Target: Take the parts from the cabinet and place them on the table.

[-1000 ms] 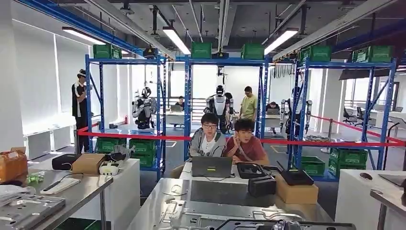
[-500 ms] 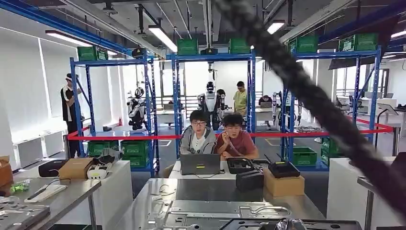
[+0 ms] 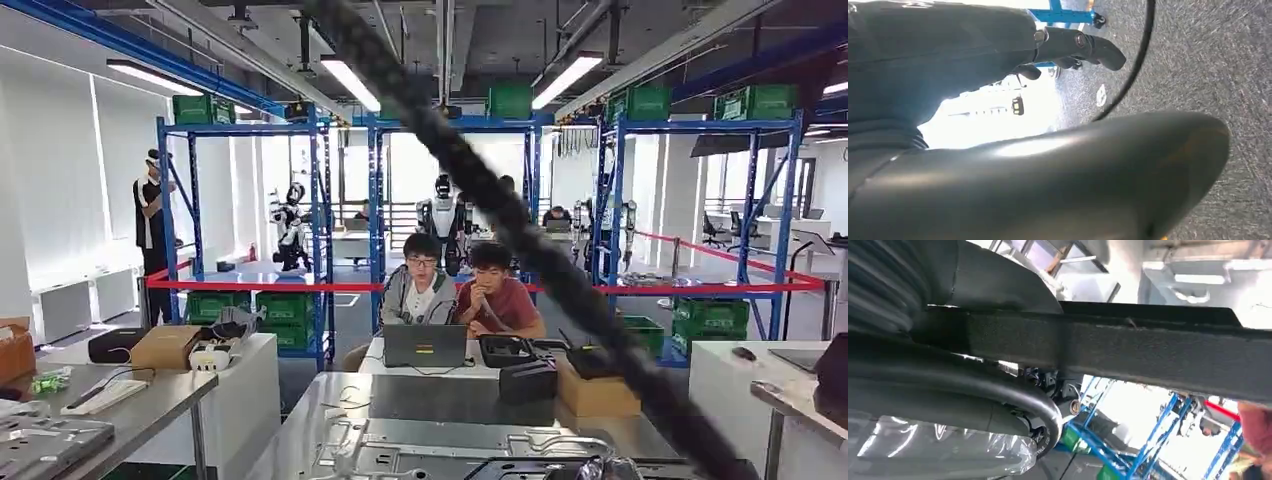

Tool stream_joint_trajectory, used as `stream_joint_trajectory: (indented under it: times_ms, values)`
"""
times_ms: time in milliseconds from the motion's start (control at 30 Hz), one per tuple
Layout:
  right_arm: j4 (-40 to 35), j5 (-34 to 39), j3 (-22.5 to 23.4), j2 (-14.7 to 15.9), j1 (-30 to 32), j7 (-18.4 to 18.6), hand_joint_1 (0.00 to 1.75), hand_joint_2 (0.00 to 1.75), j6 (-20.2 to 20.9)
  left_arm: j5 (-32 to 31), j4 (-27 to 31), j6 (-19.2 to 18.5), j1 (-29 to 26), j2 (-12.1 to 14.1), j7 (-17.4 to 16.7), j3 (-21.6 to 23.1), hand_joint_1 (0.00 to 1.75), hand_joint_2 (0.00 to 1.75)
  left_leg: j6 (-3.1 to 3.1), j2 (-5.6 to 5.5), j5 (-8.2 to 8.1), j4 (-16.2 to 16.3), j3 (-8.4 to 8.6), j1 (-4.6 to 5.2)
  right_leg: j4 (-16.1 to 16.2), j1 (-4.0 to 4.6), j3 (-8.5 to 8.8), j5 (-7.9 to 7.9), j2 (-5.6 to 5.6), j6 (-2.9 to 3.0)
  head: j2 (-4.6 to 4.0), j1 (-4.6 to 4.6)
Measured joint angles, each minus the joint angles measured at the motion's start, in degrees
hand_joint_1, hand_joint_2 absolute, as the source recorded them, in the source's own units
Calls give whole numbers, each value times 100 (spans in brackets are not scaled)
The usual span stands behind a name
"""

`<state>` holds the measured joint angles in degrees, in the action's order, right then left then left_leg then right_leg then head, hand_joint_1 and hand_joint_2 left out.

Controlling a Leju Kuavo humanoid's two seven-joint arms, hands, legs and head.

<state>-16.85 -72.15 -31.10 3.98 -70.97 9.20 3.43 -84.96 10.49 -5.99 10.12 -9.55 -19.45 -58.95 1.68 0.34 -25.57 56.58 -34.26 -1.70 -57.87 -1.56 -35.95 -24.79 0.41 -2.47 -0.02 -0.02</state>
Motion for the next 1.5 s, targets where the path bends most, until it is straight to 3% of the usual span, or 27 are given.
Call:
stream_joint_trajectory:
  times_ms: [33, 67, 100, 367, 400, 433, 467, 500, 567, 633, 667, 700, 767, 800, 833, 900, 967, 1000, 1067, 1133, 1167, 1200, 1233, 1267, 1333, 1467, 1500]
  values:
    - [2, -2, 0, -7, -42, -5, 175, 175, 0, 2, 0, 0, 7, 0, -6, 0, 0, 0, -4, -15, -13, 71, -18, 11, 164, -3, 29, 56, 3, 108, 0, -9]
    - [2, 0, 0, -7, -39, -2, 175, 175, 4, 4, 0, 2, 7, -2, -6, -2, 0, 0, -11, -21, -4, 63, -27, 32, 127, -8, 43, 94, -5, 32, 0, -6]
    - [2, -2, 0, -7, -23, -7, 175, 175, 4, 2, 0, 2, 2, 0, -6, -4, 0, 0, -17, -25, -6, 76, -37, 40, 128, -13, 41, 78, -10, 21, 2, -7]
    - [2, -37, 0, -7, -20, -20, 175, 175, 2, -26, 0, -15, 2, 0, 48, -9, 0, 0, -36, -25, -20, 120, -74, 63, 151, -18, 43, 92, -11, 5, 2, -2]
    - [4, -42, 2, 0, -12, -22, 175, 175, -2, -24, 4, -4, 2, 15, 70, -9, 0, 0, -177, -31, -31, 53, -61, 91, 96, -64, 84, 207, -20, -98, 2, 0]
    - [0, -53, 2, 4, -6, -26, 175, 175, -2, -24, 2, -2, 7, 11, 90, -9, 0, 0, -230, 1, -36, -25, 7, 79, 119, -31, 98, 284, -9, -122, 6, -18]
    - [-2, -59, 4, 21, -11, -29, 175, 175, -4, -9, 0, 16, -1, -19, 105, -9, 0, 0, -252, -10, 50, -133, 107, -16, 128, -53, 41, 219, -12, -117, 4, 9]
    - [0, -66, 9, 39, -39, -29, 175, 175, -4, -7, 2, 18, 2, -20, 103, -11, 0, 0, -242, -5, 62, -186, 158, -9, 17, -50, -10, 124, -12, -96, -2, 11]
    - [-2, -72, 9, 39, -90, -37, 175, 175, -4, -18, 2, 18, 12, -22, 103, -7, 0, 0, -249, 19, 55, -185, 176, -29, -719, -50, -374, -246, -9, -84, 2, -3]
    - [2, -79, 9, 72, -37, -37, 175, 175, -4, -17, 0, 18, 6, -35, 112, -2, 0, 0, -206, 15, 24, -177, 194, -65, -1428, -84, -764, -462, -11, -147, -2, -9]
    - [2, -79, 9, 78, 5, -37, 175, 175, -2, -11, 0, 18, -6, -33, 112, -7, 0, 0, -163, 12, -2, -169, 219, -97, -1415, -110, -787, -398, -12, -179, 0, -9]
    - [2, -85, 9, 80, 27, -37, 175, 175, -4, -9, 0, 18, -14, -35, 112, -7, 0, 0, -110, 8, -35, -154, 246, -140, -1177, -141, -687, -230, -14, -227, 0, -16]
    - [2, -85, 11, 78, 18, -39, 175, 175, -4, -7, 0, 18, -10, -37, 114, -7, 0, 0, 43, 6, -150, -59, 293, -238, -200, -234, -239, 325, -35, -358, 0, -33]
    - [2, -85, 11, 87, 26, -37, 175, 175, -4, -7, 4, 13, -7, -30, 112, -7, 0, 0, 138, 12, -233, -17, 307, -258, 31, -258, -120, 253, -45, -457, -2, -51]
    - [7, -92, 11, 87, -19, -44, 175, 175, -7, 9, 9, 2, 5, -11, 87, -7, 0, 0, 201, 14, -264, 43, 289, -249, 107, -182, -168, -46, -70, -341, -11, -81]
    - [7, -101, 13, 89, 26, -46, 175, 175, -4, 20, 2, -9, -12, -19, 76, -9, 0, 0, 291, 32, -315, 20, 331, -235, -21, -161, -127, -17, -69, -85, 2, -117]
    - [2, -109, 13, 107, 48, -44, 175, 175, -2, 24, 2, 7, -7, -26, 105, -11, 0, 0, 361, 50, -363, -64, 453, -273, -61, -156, -18, -44, -39, 31, -5, -129]
    - [-13, -114, 15, 118, 24, -42, 175, 175, -7, 13, 2, 35, 6, -37, 140, -7, 0, 0, 325, 54, -334, 187, 335, -282, -54, -156, 32, -86, -14, 96, 6, -120]
    - [-11, -120, 15, 111, -7, -44, 175, 175, -9, -9, 2, 55, 23, -37, 212, 0, 0, 0, 286, 48, -433, 1098, -237, -214, -50, -120, 120, -134, -2, 165, 0, -123]
    - [-7, -123, 15, 111, 98, -74, 175, 175, -13, -7, 0, 46, -4, -37, 312, 4, 0, 0, 243, 39, -894, 1808, -774, -113, -33, -50, 266, -237, 27, 247, 4, -116]
    - [-5, -125, 15, 111, 160, -79, 175, 175, -13, 11, -2, 27, -20, -37, 365, 2, 0, 0, 202, 36, -1071, 1867, -921, -66, -31, -14, 342, -301, 44, 265, 2, -116]
    - [-4, -127, 15, 111, 206, -81, 175, 175, -13, 13, -2, 5, -24, -37, 403, 2, 0, 0, 135, 28, -1083, 1705, -990, -11, -32, 23, 429, -379, 58, 279, 2, -116]
    - [-4, -129, 15, 113, 218, -81, 175, 175, -13, 22, -2, 0, -23, -37, 435, 2, 0, 0, 57, 14, -938, 1392, -975, 38, -31, 52, 514, -449, 72, 273, 2, -112]
    - [-4, -129, 15, 113, 213, -81, 175, 175, -13, 24, -2, -2, -25, -37, 437, 4, 0, 0, -48, -10, -508, 944, -918, 95, -31, 84, 603, -516, 75, 264, 2, -112]
    - [17, -136, 17, 116, 233, -81, 175, 175, -22, 26, -2, -2, -67, -28, 442, 2, 0, 0, -278, -125, 641, 322, -876, 209, -59, 128, 718, -651, 94, 241, -7, -105]
    - [11, -138, 22, 124, 152, -94, 175, 175, -17, 90, -7, -70, -24, -35, 413, 0, 0, 0, -334, -115, 497, 354, -817, 213, 39, 111, 777, -825, 116, 123, 0, -131]
    - [-2, -142, 24, 140, 145, -96, 175, 175, -22, 96, -7, -68, -19, -39, 411, -2, 0, 0, -349, -117, 469, 314, -758, 175, -115, 129, 673, -880, 67, 105, 4, -131]
